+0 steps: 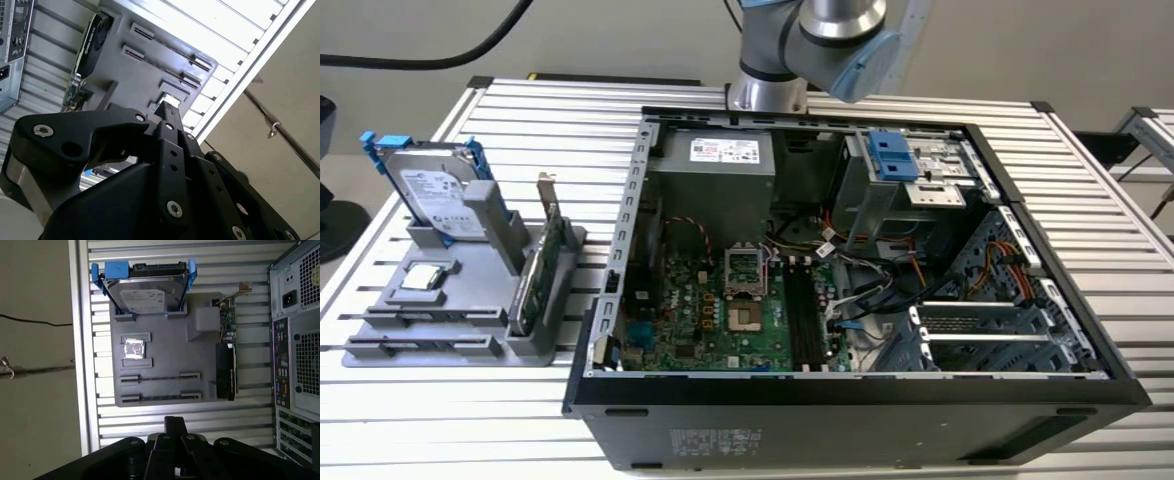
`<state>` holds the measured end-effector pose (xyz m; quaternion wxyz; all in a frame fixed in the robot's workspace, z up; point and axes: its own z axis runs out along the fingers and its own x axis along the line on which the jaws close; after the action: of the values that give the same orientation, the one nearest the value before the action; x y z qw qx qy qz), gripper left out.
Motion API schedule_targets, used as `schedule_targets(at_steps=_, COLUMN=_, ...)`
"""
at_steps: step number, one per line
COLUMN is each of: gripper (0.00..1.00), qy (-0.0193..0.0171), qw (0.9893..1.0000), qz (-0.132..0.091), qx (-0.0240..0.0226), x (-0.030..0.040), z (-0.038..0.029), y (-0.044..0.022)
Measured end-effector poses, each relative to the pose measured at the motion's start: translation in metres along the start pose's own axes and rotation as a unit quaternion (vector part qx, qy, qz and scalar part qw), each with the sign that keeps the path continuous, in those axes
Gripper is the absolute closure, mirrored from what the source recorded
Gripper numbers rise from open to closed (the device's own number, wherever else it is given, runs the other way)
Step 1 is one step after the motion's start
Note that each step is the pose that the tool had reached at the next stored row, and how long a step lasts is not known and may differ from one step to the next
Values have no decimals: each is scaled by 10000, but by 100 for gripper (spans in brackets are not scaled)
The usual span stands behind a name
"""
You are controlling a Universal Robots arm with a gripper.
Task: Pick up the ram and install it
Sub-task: 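Pick up the ram and move it above insertion slot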
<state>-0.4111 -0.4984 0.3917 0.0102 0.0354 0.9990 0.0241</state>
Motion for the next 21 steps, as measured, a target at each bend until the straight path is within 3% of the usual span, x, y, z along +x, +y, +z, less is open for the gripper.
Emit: schedule_targets(at_steps=21, gripper=100, qy=2, qw=10000, qz=-44, qx=0, x=3, z=-2, y=-90)
